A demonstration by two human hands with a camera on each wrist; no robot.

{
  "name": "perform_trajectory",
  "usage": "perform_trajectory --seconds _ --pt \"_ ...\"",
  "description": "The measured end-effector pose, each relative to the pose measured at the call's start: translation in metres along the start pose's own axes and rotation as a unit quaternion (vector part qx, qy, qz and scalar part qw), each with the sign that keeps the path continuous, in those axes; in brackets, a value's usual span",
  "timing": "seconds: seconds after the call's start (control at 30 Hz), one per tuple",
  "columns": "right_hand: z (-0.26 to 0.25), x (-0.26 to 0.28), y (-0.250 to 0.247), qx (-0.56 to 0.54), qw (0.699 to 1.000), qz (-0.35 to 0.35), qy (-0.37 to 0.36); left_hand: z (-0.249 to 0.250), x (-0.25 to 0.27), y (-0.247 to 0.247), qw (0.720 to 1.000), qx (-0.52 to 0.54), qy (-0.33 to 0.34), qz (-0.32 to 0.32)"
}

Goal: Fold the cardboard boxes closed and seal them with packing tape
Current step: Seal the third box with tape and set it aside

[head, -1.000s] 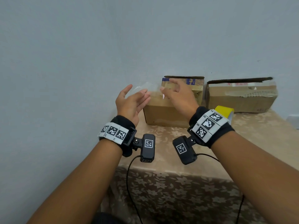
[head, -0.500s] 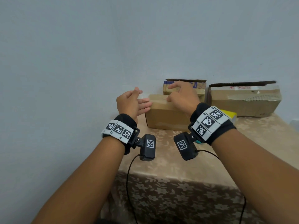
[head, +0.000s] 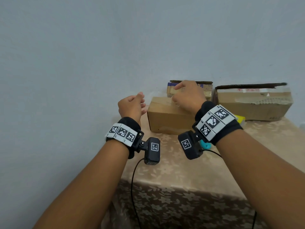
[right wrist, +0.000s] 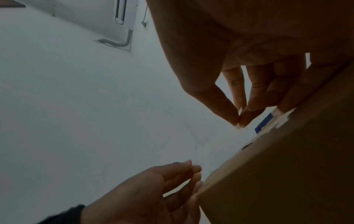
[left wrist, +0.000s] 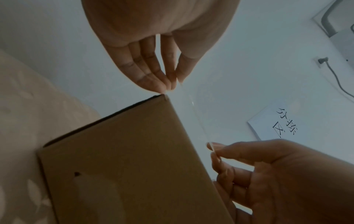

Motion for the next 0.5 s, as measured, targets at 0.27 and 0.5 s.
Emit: perform_trajectory --seconds 0.27,0.5 --pt "0.0012 -0.0043 0.0033 0.054 0.998 0.011 0.001 -0.0079 0.0014 -0.0007 1.0 0.004 -0.012 -0.021" --pt "0.0051 -0.0056 0.0054 0.088 0.996 0.028 -0.006 -0.0087 0.001 0.0033 1.0 0.001 -0.013 -0.016"
Point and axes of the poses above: each hand's wrist, its own x-axis away from the middle knuckle, its own y-axis out of the palm, z = x × y, the point moved 4 cm from there along -x, towards the middle knuckle, and after that the axes turned 14 degrees about y, right-handed, at the moved point
